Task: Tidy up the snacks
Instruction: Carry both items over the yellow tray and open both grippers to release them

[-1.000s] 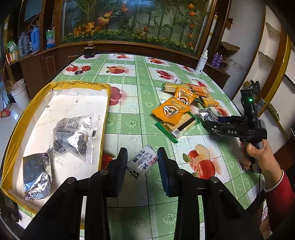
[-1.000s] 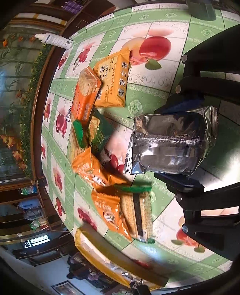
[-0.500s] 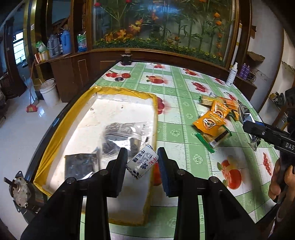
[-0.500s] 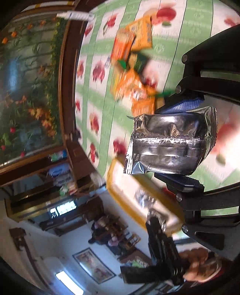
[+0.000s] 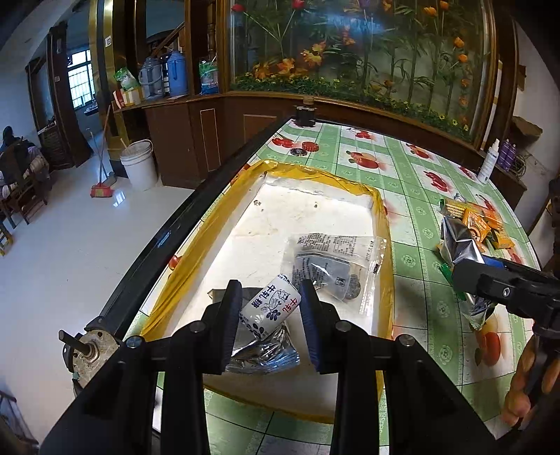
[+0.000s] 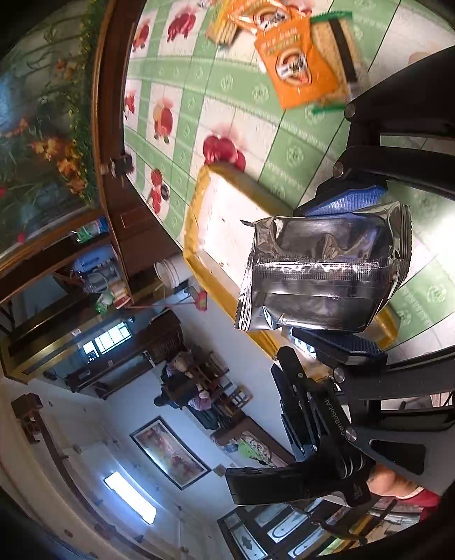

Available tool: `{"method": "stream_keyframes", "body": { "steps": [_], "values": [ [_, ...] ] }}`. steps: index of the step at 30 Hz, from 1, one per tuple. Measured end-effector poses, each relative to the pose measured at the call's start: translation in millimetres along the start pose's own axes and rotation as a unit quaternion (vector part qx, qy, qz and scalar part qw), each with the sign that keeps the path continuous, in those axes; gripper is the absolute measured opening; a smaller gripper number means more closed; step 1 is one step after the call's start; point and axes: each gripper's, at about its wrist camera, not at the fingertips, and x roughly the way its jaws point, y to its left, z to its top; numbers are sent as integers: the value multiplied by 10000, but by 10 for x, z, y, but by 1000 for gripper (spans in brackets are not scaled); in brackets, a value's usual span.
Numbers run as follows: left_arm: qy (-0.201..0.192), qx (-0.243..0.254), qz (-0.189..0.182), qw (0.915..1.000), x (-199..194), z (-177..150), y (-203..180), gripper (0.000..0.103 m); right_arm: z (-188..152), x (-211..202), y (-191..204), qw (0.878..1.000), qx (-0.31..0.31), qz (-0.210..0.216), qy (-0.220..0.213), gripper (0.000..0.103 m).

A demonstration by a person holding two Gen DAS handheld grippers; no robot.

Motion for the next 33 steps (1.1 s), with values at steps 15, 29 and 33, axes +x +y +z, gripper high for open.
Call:
{"method": "stream_keyframes", "body": {
  "steps": [15,29,33],
  "values": [
    [92,-102,137,9998,156,7,130,31,97,388,30,9995,175,203,172,59],
    [381,-215,335,9985,412,-26,216,31,32,710,143,9984,81,295,470,59],
    [451,-253,377,9980,464,-46,252,31,9,810,138,9981,68,271,550,59]
  ]
}}
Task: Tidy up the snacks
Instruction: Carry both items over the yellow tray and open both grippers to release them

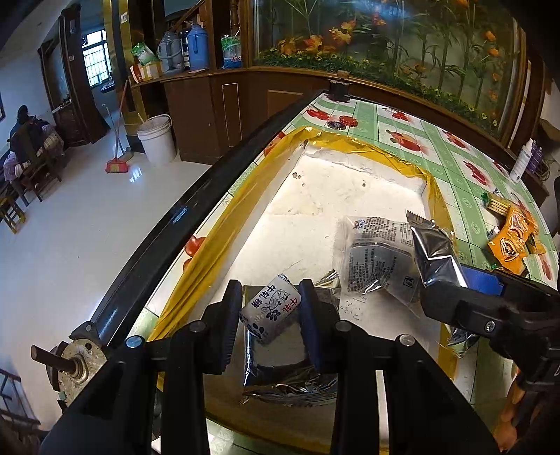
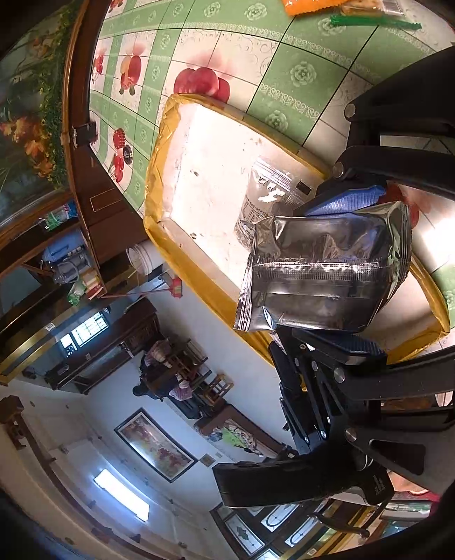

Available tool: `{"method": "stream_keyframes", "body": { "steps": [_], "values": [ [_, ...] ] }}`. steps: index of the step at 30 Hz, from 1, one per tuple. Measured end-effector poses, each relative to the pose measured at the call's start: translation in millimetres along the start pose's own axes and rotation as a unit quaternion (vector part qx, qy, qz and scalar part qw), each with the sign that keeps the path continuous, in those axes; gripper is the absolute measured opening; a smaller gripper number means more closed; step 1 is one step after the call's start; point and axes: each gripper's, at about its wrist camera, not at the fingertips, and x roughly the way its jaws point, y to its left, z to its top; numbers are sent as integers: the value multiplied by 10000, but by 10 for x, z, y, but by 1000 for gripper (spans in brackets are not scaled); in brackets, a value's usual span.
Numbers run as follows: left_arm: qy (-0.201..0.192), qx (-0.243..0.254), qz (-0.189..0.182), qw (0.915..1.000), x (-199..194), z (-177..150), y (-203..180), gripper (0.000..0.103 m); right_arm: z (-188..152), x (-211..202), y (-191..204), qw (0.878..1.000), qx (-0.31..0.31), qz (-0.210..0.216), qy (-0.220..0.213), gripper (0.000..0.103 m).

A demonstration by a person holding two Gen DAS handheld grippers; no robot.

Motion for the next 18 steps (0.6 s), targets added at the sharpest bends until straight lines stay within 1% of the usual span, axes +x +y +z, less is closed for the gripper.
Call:
{"method": "stream_keyframes", "body": {
  "steps": [6,13,14,15,16,17,18],
  "values": [
    [24,-2,55,10000,18,0,6,31,13,81,22,9999,-97,-85,58,60],
    [80,-120,57,9999,12,2,49,33,9,64,28,9999,-68,-129,38,65],
    [87,-112,86,9999,5,0,47,37,6,51,28,9999,-65,-124,24,66],
    [72,-103,125,9998,-8,0,45,47,9,44,17,9999,-53,-130,15,66],
    [28,-91,156,9998,-32,-3,40,52,9,37,13,9999,-38,-153,3,67],
    [-14,-75,180,9998,-49,3,32,62,10,20,6,9998,-20,-174,-19,69],
    [-56,-55,211,9997,-72,3,24,67,9,-3,-2,9998,0,-175,-54,73]
  ]
}}
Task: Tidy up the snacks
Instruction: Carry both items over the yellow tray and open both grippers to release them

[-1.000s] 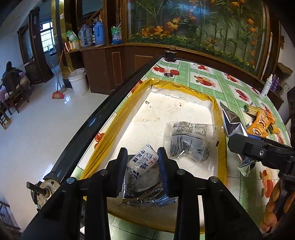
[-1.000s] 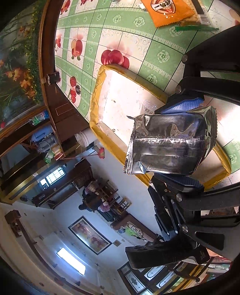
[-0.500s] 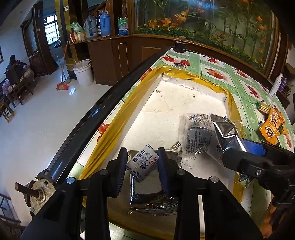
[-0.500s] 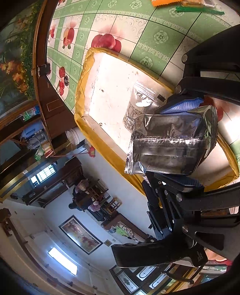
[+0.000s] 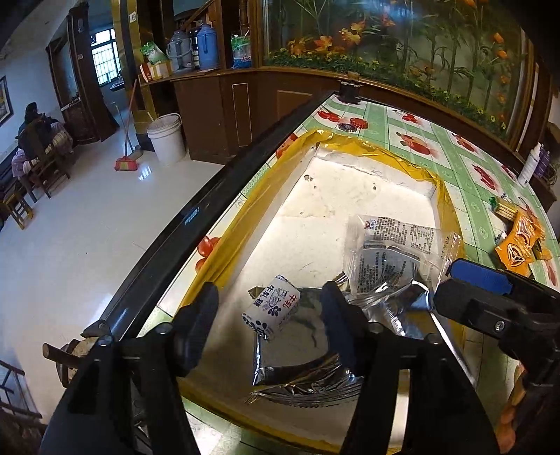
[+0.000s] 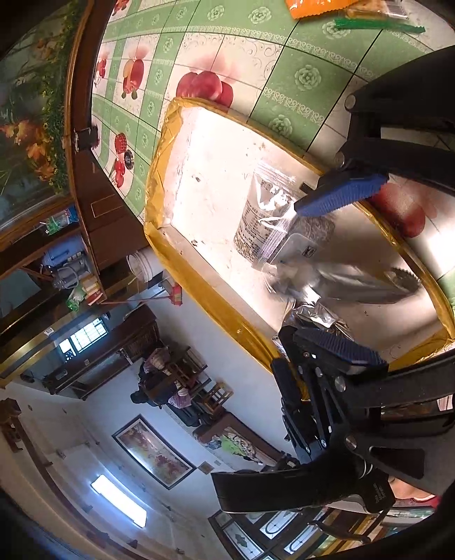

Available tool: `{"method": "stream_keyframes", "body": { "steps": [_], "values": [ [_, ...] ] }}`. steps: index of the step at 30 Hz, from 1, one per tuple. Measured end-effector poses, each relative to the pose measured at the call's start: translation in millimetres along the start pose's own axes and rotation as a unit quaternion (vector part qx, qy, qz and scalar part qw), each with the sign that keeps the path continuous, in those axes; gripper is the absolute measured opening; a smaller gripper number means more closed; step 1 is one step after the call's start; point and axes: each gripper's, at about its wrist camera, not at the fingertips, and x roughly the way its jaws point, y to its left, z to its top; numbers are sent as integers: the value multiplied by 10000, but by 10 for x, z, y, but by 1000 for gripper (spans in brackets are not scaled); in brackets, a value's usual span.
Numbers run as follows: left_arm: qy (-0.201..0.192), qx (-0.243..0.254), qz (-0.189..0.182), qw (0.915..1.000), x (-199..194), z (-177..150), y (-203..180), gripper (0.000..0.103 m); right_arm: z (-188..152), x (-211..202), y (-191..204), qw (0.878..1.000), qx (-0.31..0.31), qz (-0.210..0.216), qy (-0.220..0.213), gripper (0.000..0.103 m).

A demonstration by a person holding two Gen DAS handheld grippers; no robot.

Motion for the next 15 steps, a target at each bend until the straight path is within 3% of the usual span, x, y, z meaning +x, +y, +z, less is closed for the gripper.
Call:
{"method": "stream_keyframes", "body": {
  "steps": [15],
  "values": [
    [-227,174,-154,9995,-255,36,-208,69,-101,-576,-261,9979,260,-383,-462,77]
  ]
}}
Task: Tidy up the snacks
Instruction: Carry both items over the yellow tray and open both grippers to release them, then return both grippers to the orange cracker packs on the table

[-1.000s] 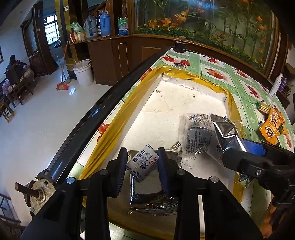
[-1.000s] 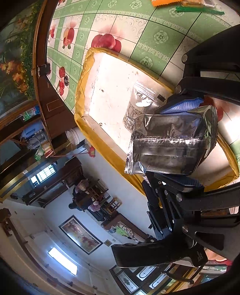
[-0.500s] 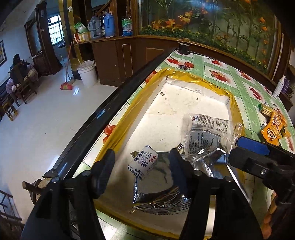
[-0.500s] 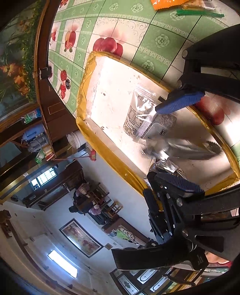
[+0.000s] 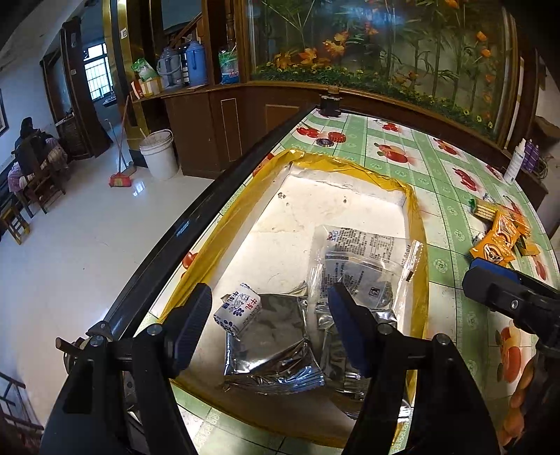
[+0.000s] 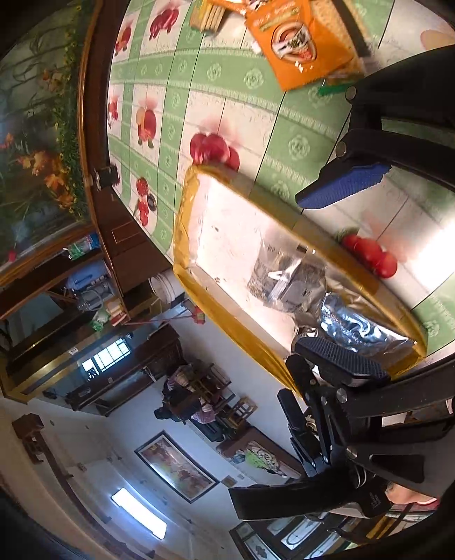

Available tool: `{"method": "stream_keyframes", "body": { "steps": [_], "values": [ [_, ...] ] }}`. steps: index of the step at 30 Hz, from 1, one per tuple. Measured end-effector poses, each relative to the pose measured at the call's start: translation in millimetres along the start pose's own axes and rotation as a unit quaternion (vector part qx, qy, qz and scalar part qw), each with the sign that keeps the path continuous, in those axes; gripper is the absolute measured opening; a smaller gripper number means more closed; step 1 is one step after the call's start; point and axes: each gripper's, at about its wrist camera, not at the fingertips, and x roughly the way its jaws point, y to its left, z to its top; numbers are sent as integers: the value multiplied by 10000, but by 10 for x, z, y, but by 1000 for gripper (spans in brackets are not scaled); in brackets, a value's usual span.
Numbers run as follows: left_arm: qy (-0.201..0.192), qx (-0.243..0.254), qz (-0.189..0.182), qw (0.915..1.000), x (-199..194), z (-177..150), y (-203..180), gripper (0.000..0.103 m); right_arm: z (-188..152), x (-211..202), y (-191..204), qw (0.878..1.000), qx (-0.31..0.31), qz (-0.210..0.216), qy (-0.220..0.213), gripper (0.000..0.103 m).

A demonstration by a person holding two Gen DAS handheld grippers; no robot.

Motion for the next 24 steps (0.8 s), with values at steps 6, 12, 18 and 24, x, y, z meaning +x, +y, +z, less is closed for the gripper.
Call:
{"method": "stream_keyframes", "body": {
  "steps": [6,12,18,24],
  "values": [
    [-50,87,-159,9998,-74,25,-148,69,-74,-256,-201,9996,140,-194,-116,80],
    [-92,268,-348,9990,-134,24,-362,69,-150,-498,-457,9983,387,-367,-233,80],
    [-87,423,-487,9979,-181,-2,-561,69,-239,-685,-660,9966,570,-507,-315,80],
    [-30,557,-636,9964,-201,-44,-750,69,-358,-884,-872,9942,737,-687,-375,80]
  ]
}}
